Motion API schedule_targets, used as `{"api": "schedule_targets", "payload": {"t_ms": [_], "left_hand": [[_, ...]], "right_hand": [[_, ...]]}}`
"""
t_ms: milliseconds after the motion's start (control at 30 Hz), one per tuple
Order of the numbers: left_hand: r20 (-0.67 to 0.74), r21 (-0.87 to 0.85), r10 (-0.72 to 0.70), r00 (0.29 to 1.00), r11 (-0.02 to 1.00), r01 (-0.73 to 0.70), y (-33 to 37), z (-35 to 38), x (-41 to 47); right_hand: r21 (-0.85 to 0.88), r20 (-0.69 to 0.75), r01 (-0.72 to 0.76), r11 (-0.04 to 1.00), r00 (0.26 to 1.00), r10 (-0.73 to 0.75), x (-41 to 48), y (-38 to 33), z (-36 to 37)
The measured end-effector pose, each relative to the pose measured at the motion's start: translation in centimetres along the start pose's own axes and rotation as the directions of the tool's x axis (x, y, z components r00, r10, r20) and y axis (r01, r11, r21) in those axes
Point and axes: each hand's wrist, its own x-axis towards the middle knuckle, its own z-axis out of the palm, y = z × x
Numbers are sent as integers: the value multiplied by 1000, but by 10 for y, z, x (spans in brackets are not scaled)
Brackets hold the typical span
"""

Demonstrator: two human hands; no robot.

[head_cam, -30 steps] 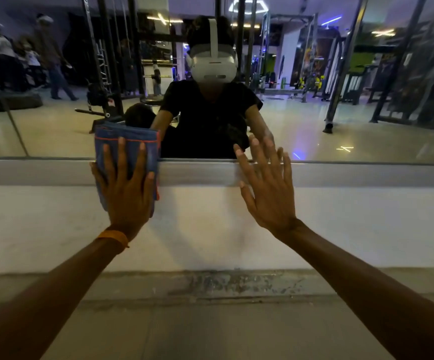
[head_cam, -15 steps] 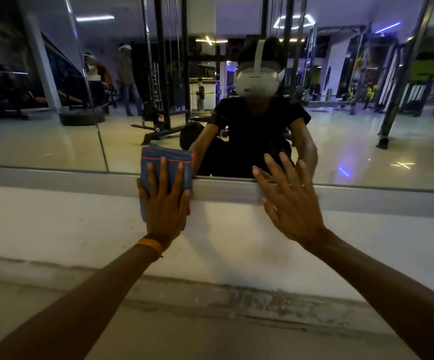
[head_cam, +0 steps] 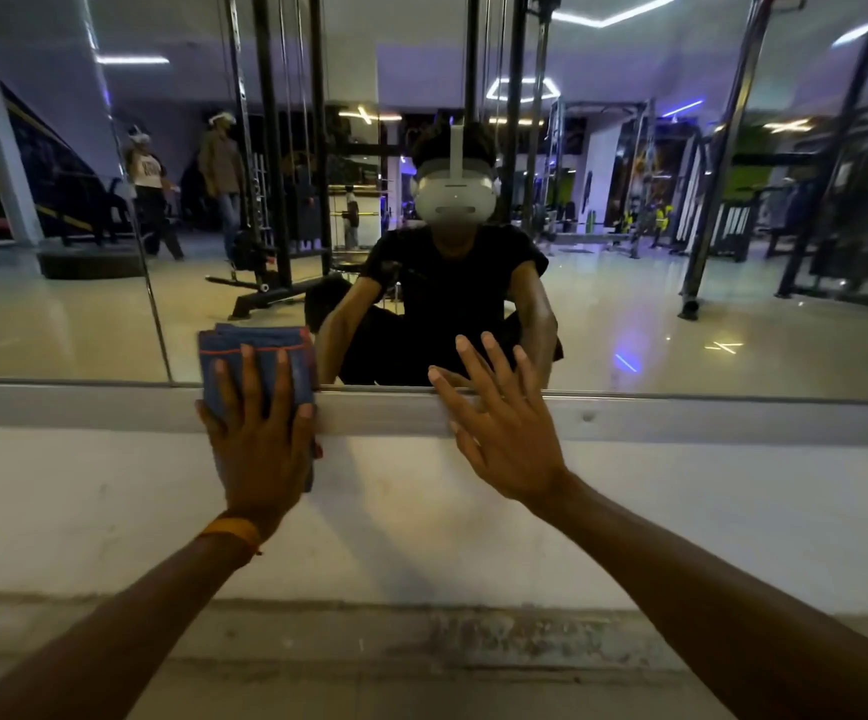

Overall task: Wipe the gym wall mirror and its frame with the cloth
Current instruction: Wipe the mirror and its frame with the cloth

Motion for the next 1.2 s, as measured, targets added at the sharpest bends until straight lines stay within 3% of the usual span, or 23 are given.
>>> {"api": "schedule_targets", "payload": {"t_ms": [133, 267, 433, 600, 700, 833, 933, 1000, 1133, 1200], "left_hand": [[33, 25, 188, 982, 982, -189, 53, 26, -16], [-23, 4, 62, 998, 998, -62, 11, 18, -17], [-6, -40, -43, 999, 998, 43, -15, 3, -11], [50, -6, 246, 968, 969, -246, 66, 29, -21], [19, 4, 169, 985, 986, -169, 54, 32, -19], [-35, -14, 4, 999, 1000, -5, -35, 5, -14], [-14, -19, -49, 999, 999, 49, -74, -12, -8], [-16, -10, -64, 998, 998, 64, -62, -10, -7], [53, 5, 234, 971, 972, -234, 0, 14, -16], [47, 6, 271, 961, 962, -271, 6, 19, -11]], "right_hand": [[18, 13, -41, 999, 999, 41, -3, -7, -1], [-11, 44, 38, 999, 998, -38, -8, 20, -19], [12, 62, -48, 999, 997, 47, -12, 11, -22], [9, 76, -131, 991, 989, 130, -13, -3, -17], [30, 36, -130, 991, 991, 129, -14, -6, -15], [1, 30, -121, 993, 992, 121, -10, -8, -16], [4, 39, 53, 999, 998, -53, 1, -18, -18], [34, 38, 78, 996, 996, -80, 15, -28, -15], [-3, 90, -39, 999, 995, 39, 34, -47, -5], [-37, 89, -35, 999, 995, 38, 32, -48, -2]]}}
